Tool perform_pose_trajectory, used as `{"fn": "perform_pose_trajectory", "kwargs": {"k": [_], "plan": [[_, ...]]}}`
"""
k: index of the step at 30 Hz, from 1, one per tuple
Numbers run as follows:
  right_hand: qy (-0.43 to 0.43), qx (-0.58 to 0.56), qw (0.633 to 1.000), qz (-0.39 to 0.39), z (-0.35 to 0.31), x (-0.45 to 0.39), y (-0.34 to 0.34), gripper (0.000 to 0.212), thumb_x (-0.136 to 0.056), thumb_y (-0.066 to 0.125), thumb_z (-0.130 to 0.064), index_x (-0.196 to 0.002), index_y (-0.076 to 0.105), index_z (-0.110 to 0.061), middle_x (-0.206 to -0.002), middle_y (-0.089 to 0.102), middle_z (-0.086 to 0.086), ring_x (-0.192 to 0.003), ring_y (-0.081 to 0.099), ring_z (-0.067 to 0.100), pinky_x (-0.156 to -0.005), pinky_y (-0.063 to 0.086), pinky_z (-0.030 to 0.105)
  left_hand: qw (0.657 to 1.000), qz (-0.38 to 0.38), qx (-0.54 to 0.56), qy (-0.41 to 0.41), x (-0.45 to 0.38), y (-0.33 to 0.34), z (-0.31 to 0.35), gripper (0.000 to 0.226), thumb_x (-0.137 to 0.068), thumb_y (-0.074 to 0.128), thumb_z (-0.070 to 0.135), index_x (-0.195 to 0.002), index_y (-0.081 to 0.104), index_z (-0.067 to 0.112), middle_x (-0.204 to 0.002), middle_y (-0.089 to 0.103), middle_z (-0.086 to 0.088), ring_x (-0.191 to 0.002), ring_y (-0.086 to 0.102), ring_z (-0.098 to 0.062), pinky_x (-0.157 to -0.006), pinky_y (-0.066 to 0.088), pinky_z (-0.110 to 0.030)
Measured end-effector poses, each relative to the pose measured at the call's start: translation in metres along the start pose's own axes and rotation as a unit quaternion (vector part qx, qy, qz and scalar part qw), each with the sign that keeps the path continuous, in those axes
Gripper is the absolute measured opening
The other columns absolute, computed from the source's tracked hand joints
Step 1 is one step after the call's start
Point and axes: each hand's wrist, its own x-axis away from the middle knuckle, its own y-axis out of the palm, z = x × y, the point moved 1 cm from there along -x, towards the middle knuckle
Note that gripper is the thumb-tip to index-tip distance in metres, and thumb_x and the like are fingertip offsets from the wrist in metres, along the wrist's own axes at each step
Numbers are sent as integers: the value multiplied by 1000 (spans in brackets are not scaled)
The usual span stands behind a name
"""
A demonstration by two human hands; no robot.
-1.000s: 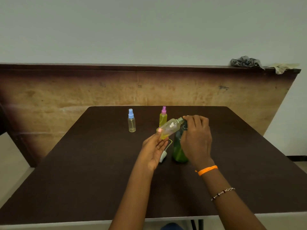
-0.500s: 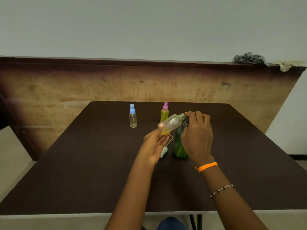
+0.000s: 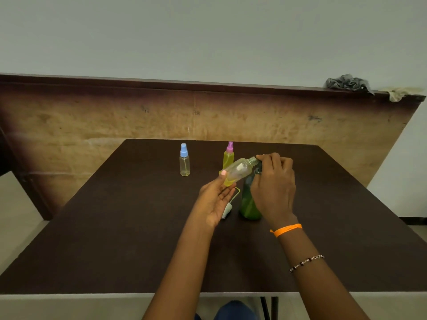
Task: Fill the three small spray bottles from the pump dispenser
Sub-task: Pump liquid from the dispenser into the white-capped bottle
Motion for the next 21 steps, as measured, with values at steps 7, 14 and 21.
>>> {"fn": "perform_pose_trajectory", "kwargs": {"k": [7, 14, 21], "plan": [[-3, 12, 1000, -8, 4, 20, 10, 62, -62, 70, 3, -122, 56, -2, -118, 59, 13, -94, 45, 26, -71, 49, 38, 1000, 6, -8, -8, -2, -2, 0, 18, -93, 54, 17, -102, 57, 2, -99, 62, -13, -92, 61, -19, -87, 46, -29], [-11, -6, 1000, 4, 3, -2, -2, 38, -68, 62, 2, -105, 63, -1, -96, 61, 12, -84, 50, 30, -65, 46, 38, 1000, -5, -6, 2, -1, 1, 3, 15, -92, 55, 17, -96, 59, 3, -94, 63, -11, -89, 61, -17, -79, 50, -24], [-13, 8, 999, 34, 7, 7, 10, 42, -75, 38, -5, -108, 64, -4, -97, 62, 9, -78, 43, 24, -59, 41, 34, 1000, -3, 1, -6, -1, -1, 0, 16, -92, 55, 17, -98, 59, 3, -97, 63, -13, -92, 61, -19, -80, 50, -26]]}}
